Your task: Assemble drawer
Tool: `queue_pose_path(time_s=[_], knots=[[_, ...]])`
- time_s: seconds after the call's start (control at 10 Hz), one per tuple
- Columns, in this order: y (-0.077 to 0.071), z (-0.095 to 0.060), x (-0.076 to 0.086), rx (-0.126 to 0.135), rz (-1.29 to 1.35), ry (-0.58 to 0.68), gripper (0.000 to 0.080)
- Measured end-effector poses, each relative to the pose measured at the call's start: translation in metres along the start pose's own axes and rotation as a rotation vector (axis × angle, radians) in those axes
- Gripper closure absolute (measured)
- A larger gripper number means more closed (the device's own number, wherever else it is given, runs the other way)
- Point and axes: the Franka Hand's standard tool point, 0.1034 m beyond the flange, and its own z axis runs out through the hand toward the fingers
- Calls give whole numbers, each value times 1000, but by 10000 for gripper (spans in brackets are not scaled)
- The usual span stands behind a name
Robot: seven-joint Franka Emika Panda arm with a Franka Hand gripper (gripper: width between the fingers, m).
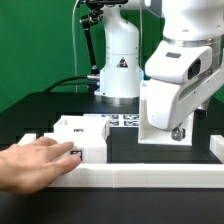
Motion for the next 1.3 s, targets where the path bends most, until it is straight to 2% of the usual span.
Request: queue_pose_path(time_s=[1.0, 1.2, 1.3], knots=[[0, -1, -2, -1, 52, 0, 150], [-10, -10, -13, -30, 207, 17, 150], [-19, -12, -18, -25, 327, 19, 150]])
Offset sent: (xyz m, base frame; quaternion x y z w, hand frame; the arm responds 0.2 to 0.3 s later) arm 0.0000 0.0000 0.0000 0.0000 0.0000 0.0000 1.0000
